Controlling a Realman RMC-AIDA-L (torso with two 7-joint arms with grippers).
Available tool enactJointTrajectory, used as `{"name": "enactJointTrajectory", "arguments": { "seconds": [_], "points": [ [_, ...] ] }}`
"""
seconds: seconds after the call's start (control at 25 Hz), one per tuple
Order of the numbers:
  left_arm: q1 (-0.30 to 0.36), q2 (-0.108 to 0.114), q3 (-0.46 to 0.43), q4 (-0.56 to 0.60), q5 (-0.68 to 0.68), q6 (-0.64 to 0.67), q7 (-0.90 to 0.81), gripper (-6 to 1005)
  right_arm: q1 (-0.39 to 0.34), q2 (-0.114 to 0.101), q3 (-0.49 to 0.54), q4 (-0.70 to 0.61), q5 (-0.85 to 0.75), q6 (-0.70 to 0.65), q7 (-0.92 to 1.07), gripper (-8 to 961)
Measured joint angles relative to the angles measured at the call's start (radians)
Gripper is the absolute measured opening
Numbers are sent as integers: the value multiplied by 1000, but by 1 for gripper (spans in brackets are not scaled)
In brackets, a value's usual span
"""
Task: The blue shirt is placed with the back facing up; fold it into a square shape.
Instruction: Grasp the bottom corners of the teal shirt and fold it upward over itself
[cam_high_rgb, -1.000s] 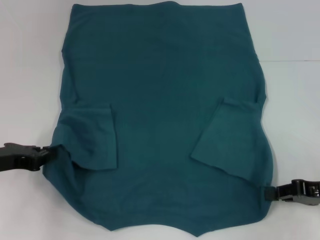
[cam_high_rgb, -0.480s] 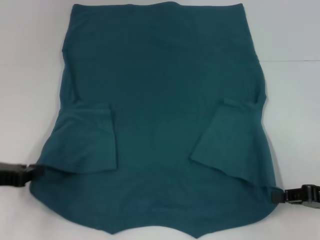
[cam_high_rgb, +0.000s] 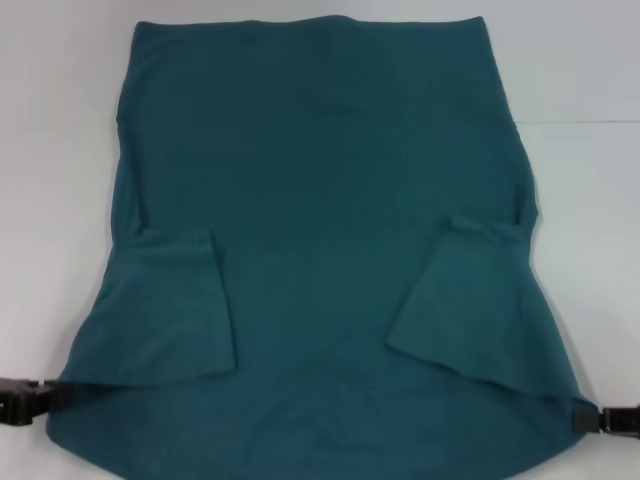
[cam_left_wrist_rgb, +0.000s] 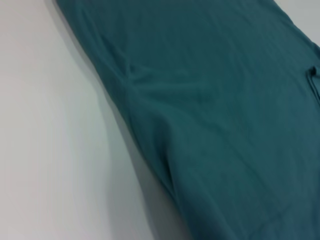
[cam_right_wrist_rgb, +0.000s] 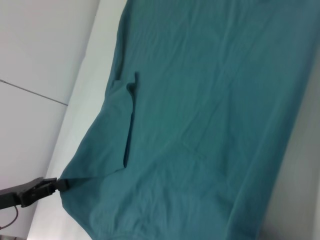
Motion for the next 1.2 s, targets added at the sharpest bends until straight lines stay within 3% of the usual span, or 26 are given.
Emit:
{"name": "enactJointTrajectory", "arguments": {
  "seconds": [0.8,1.2],
  "points": [
    [30,-2,-18,7,70,144,7,52,-126,-8,55,-50,-9,-107,-43,34],
    [9,0,-19,-6,62,145,6,52,-126,-13,92,-50,-8,-108,-47,34]
  ]
}}
